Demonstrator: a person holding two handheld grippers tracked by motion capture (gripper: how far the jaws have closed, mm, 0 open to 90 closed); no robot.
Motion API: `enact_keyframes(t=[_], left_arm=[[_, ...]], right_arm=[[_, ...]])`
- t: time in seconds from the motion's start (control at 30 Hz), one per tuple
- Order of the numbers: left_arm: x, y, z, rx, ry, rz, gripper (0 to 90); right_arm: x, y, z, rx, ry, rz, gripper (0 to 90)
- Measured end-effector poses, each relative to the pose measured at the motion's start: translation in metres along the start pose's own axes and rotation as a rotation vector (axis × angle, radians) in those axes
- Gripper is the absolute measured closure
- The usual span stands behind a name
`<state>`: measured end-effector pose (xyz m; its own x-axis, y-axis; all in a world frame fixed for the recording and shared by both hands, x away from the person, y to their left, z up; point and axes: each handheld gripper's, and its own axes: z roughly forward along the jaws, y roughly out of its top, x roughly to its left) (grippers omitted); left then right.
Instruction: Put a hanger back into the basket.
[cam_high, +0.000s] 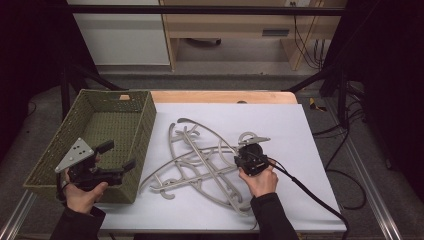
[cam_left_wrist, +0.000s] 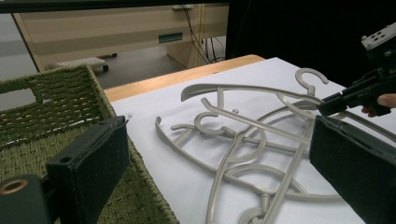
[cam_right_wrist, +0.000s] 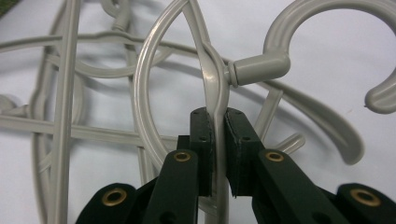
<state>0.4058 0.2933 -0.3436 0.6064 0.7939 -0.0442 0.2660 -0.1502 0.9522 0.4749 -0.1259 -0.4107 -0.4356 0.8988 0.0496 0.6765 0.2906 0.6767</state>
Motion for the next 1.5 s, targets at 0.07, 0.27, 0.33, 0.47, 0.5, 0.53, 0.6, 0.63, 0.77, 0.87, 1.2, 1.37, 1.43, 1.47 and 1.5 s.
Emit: enact_keyframes(t=[0.07,0.27,0.33,0.47,0.5,0.53,0.6,0.63,0.77,0.87,1.2,1.37,1.43,1.47,1.5], left_arm=[[-0.001,0.001,-0.001,0.001,-0.005,0.001,4.6],[-0.007,0.005,-0.001,0.008,-0.030,0.010,4.6],[-0.010,0.006,0.000,0.016,-0.042,0.016,4.6],[-0.019,0.011,0.003,0.043,-0.071,0.041,4.6],[-0.021,0.011,0.003,0.048,-0.079,0.047,4.7],[-0.023,0.012,0.005,0.058,-0.090,0.052,4.7],[-0.026,0.013,0.007,0.085,-0.108,0.065,4.7],[-0.028,0.014,0.008,0.098,-0.119,0.066,4.7],[-0.030,0.019,0.012,0.142,-0.151,0.078,4.7],[-0.033,0.026,0.014,0.167,-0.154,0.102,4.7],[-0.052,0.044,0.038,0.257,-0.192,0.216,6.3],[-0.065,0.044,0.057,0.321,-0.219,0.272,8.8],[-0.072,0.044,0.064,0.330,-0.231,0.294,10.5],[-0.075,0.044,0.067,0.337,-0.242,0.303,11.8],[-0.078,0.045,0.069,0.352,-0.248,0.326,12.2]], right_arm=[[-0.001,0.001,-0.007,-0.014,0.017,-0.023,82.7],[-0.003,0.003,-0.025,-0.047,0.077,-0.131,82.7],[-0.006,0.003,-0.031,-0.062,0.110,-0.176,82.7],[-0.007,0.007,-0.043,-0.074,0.174,-0.234,82.7],[-0.007,0.009,-0.046,-0.078,0.181,-0.259,82.6],[-0.006,0.009,-0.048,-0.078,0.183,-0.272,82.7],[-0.005,0.011,-0.052,-0.083,0.200,-0.317,82.7],[-0.004,0.012,-0.054,-0.087,0.212,-0.340,82.7],[0.002,0.013,-0.059,-0.084,0.244,-0.417,82.7],[0.006,0.013,-0.062,-0.076,0.256,-0.459,82.7],[0.016,0.010,-0.065,-0.044,0.326,-0.537,82.7],[0.021,0.010,-0.066,-0.025,0.347,-0.568,82.7],[0.024,0.011,-0.066,-0.016,0.358,-0.570,82.7],[0.025,0.011,-0.066,-0.010,0.360,-0.582,82.7],[0.026,0.011,-0.066,-0.006,0.368,-0.587,82.7]])
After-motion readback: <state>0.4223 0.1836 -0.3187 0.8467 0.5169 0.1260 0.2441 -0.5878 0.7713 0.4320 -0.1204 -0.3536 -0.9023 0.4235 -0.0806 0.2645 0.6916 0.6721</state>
